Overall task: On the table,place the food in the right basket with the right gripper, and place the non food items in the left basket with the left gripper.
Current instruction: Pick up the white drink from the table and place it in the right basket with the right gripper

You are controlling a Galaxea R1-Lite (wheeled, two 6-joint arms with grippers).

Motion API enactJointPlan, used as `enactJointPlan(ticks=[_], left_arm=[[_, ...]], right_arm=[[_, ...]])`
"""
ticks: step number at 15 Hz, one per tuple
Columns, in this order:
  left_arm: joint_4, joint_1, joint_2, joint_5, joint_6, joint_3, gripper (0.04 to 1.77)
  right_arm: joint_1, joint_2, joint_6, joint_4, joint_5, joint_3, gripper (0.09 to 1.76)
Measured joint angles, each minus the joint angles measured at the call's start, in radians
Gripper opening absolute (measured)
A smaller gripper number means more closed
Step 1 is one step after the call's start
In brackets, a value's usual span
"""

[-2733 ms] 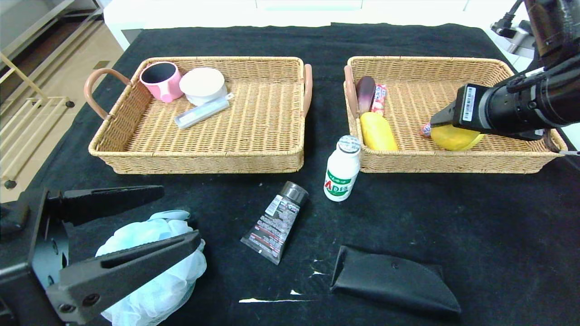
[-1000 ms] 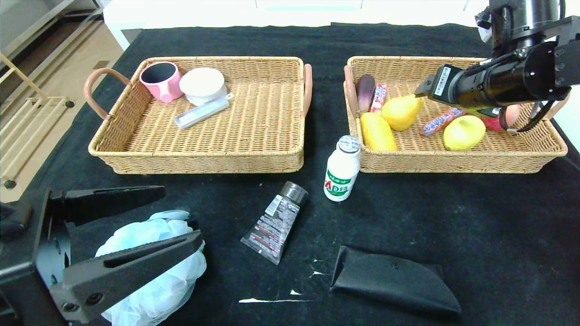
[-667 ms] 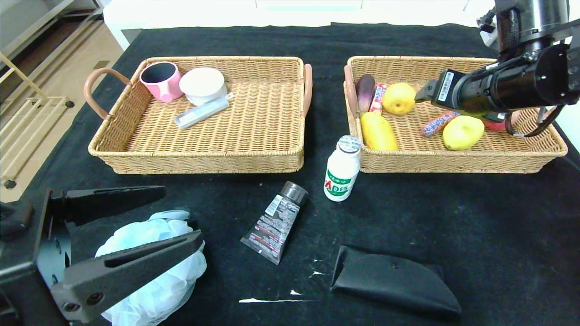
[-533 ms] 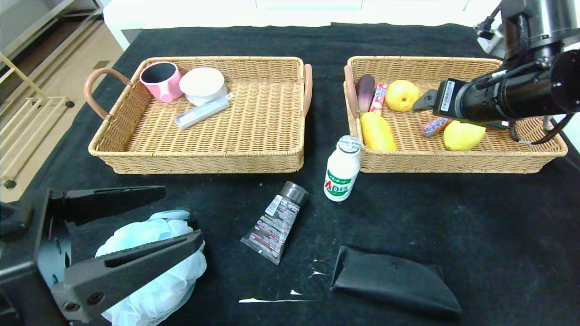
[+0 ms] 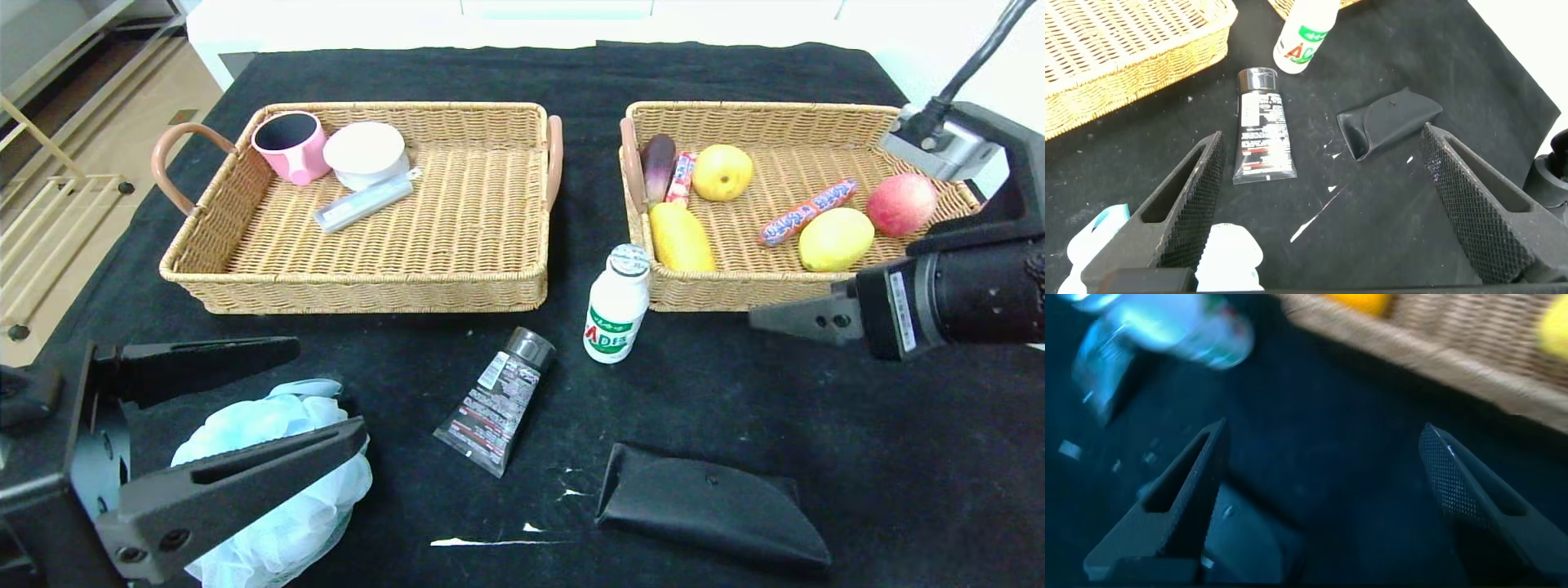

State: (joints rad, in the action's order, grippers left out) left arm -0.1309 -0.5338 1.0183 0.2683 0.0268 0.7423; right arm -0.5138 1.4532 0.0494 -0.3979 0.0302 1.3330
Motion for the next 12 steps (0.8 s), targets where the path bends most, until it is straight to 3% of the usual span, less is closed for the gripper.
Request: enactJointPlan(ticks=[7,12], left_arm=[[-0.002,0.001,0.0,-0.002,0.001,0.003,1.72],[-0.003,0.001,-0.001,-0.007,0.0,0.006,1.72]], right_arm=[[-0.168,-0.086,-0.103,0.362,0.0,-0.313,1.7],[-0.259,-0.018,-0.114,0.534,0.071,-0.366,1.7]])
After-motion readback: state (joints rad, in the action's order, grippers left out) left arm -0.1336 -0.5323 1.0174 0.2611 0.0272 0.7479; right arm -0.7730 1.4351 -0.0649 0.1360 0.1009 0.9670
